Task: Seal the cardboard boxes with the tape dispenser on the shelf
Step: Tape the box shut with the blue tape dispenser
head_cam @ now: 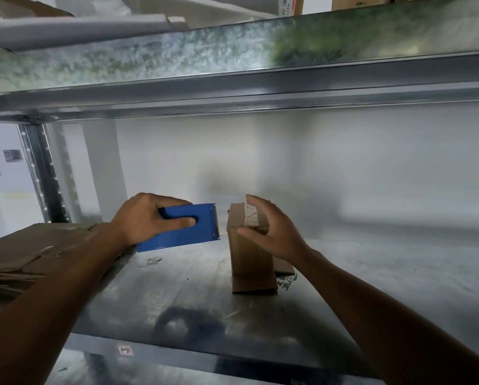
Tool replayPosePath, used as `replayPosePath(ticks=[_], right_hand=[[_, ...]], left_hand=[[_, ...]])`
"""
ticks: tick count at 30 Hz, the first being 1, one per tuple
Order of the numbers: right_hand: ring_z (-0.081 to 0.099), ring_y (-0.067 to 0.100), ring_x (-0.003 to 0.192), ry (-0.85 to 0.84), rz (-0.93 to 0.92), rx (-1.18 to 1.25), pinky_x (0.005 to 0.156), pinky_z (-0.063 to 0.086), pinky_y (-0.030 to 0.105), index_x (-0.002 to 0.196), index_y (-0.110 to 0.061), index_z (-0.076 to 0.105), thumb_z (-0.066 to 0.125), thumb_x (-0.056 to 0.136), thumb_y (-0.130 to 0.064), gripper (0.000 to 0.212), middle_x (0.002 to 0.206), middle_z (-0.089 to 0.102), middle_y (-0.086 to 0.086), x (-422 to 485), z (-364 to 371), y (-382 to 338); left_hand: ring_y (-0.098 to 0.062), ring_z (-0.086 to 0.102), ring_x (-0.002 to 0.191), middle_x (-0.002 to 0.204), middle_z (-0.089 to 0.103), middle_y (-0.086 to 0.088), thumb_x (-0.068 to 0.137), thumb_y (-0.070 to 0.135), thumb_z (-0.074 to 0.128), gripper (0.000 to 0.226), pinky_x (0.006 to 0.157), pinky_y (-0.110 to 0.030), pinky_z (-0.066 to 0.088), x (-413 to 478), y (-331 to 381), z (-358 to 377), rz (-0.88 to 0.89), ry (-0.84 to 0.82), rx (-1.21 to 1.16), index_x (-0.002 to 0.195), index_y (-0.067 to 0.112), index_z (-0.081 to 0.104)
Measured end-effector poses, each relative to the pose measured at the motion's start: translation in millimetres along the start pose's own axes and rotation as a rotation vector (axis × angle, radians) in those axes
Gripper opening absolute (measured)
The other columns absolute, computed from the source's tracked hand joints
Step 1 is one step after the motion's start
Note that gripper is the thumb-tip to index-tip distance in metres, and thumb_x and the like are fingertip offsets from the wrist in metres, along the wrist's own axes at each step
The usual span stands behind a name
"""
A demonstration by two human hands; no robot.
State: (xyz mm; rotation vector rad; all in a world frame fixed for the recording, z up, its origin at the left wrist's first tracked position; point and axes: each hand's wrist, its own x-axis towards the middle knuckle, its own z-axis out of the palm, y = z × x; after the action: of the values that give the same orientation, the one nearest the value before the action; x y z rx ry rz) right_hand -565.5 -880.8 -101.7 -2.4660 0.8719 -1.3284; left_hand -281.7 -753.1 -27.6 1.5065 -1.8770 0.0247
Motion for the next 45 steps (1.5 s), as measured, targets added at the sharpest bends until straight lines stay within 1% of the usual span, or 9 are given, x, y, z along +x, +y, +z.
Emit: replayPosePath(ticks=[5,10,18,22,24,30,35,39,45], right_hand=[[0.057,0.014,0.125,0.007,-0.016,-0.017,0.103,0.053,0.037,0.148,-0.028,0.047,0.063,0.092,-0.058,0.066,0.144,0.057,-0.007,-6,11,13],[0.058,0.021,0.123,0.024,-0.094,-0.048,0.104,0.050,0.045,0.140,-0.013,0.059,0.050,0.096,-0.056,0.062,0.135,0.064,0.005,-9,13,20],[0.060,0.015,0.117,0.087,-0.249,-0.106,0.099,0.047,0.042,0.132,-0.014,0.067,0.050,0.103,-0.036,0.040,0.125,0.069,0.002,-4,16,31],[0.053,0.015,0.111,-0.047,-0.316,-0.273,0.093,0.037,0.029,0.152,-0.025,0.042,0.034,0.107,-0.045,0.049,0.120,0.065,0.002,2,7,27],[0.052,0.017,0.110,-0.107,-0.324,-0.340,0.093,0.034,0.028,0.155,-0.030,0.031,0.025,0.108,-0.049,0.051,0.122,0.064,0.002,4,3,25],[0.058,0.023,0.118,-0.160,-0.345,-0.392,0.094,0.042,0.032,0.141,-0.028,0.060,0.033,0.106,-0.046,0.047,0.132,0.064,0.003,7,-6,26],[0.048,0.021,0.127,-0.263,-0.272,-0.385,0.098,0.038,0.030,0.146,-0.030,0.053,0.032,0.106,-0.052,0.050,0.140,0.056,0.003,9,-5,25],[0.047,0.034,0.131,-0.283,-0.275,-0.414,0.111,0.036,0.039,0.146,-0.013,0.053,0.054,0.105,-0.029,0.044,0.143,0.054,0.016,7,1,30],[0.045,0.034,0.129,-0.269,-0.190,-0.408,0.108,0.032,0.039,0.144,-0.018,0.055,0.036,0.101,-0.037,0.051,0.141,0.054,0.015,11,4,17]], left_hand=[[0.005,0.070,0.085,0.097,0.072,0.034,0.072,0.070,0.070,0.037,0.083,-0.033,0.059,3,-5,1,-0.012,0.015,0.011,0.107,0.059,0.070],[0.004,0.070,0.088,0.099,0.072,0.033,0.070,0.070,0.071,0.039,0.086,-0.036,0.060,6,-11,7,-0.014,-0.011,-0.008,0.108,0.058,0.071],[0.005,0.071,0.092,0.099,0.073,0.032,0.066,0.067,0.074,0.042,0.090,-0.038,0.059,3,-16,4,0.018,-0.043,0.005,0.107,0.058,0.072],[0.008,0.068,0.089,0.099,0.070,0.039,0.066,0.081,0.071,0.047,0.088,-0.030,0.057,8,-13,-2,0.055,-0.100,0.124,0.109,0.061,0.069],[0.007,0.067,0.085,0.097,0.069,0.040,0.063,0.087,0.059,0.049,0.084,-0.026,0.055,12,-7,0,0.087,-0.113,0.246,0.108,0.069,0.061],[-0.004,0.064,0.078,0.087,0.072,0.028,0.062,0.092,0.040,0.061,0.076,-0.029,0.053,20,1,16,0.086,-0.074,0.448,0.110,0.063,0.064],[-0.011,0.060,0.074,0.076,0.069,0.017,0.067,0.091,0.030,0.064,0.064,-0.027,0.044,25,10,30,0.132,-0.010,0.660,0.106,0.056,0.066],[-0.014,0.054,0.070,0.078,0.066,0.012,0.080,0.085,0.043,0.052,0.061,-0.027,0.033,31,19,39,0.105,-0.003,0.842,0.107,0.047,0.067],[-0.016,0.048,0.060,0.065,0.046,0.009,0.088,0.068,0.051,0.041,0.052,-0.025,0.022,46,25,54,0.062,-0.028,1.036,0.102,0.033,0.069]])
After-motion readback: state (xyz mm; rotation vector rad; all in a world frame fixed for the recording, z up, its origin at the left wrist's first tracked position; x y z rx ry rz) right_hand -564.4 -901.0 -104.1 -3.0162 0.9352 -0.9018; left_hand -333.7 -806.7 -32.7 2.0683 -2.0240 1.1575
